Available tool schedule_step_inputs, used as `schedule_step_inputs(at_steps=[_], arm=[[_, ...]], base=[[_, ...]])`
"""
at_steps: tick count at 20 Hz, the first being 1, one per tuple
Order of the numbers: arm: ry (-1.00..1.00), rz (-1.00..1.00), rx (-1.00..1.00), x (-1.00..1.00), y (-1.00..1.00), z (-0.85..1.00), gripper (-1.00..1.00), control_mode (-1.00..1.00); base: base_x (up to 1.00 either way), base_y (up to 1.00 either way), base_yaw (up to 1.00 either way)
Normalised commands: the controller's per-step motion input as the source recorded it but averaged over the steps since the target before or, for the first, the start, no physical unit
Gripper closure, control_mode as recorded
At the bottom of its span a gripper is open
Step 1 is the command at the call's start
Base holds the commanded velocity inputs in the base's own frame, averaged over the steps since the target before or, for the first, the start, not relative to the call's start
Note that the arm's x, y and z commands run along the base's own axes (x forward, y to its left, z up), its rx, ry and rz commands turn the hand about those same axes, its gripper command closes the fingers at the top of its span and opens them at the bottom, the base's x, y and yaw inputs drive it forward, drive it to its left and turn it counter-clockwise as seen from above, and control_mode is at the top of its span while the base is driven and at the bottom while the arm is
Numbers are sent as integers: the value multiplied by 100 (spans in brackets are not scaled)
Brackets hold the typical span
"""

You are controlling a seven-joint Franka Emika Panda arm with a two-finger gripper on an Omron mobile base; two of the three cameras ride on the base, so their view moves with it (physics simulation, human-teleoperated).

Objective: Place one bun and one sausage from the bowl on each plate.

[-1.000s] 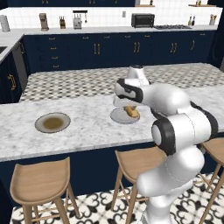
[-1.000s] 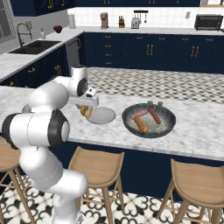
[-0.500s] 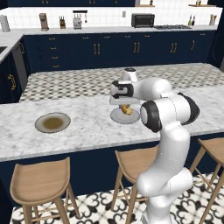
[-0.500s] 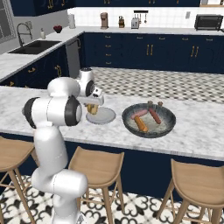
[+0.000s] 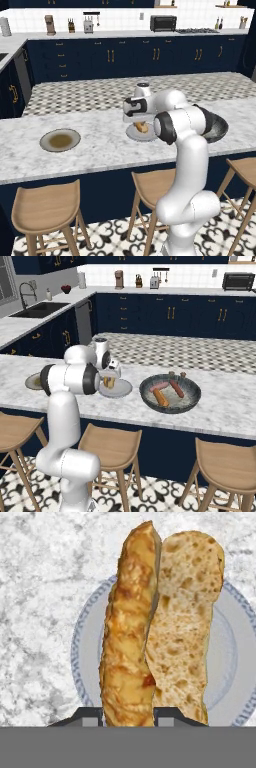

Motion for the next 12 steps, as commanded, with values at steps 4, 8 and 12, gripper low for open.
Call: schedule_step_inputs(at_steps=[4,8,12], arm=[[0,0,0,0,0,-19,-100,-100],[0,0,0,0,0,-1,-100,-100],[0,0,0,0,0,1,-100,-100]], base=[[0,0,0],[0,0,0],[0,0,0]])
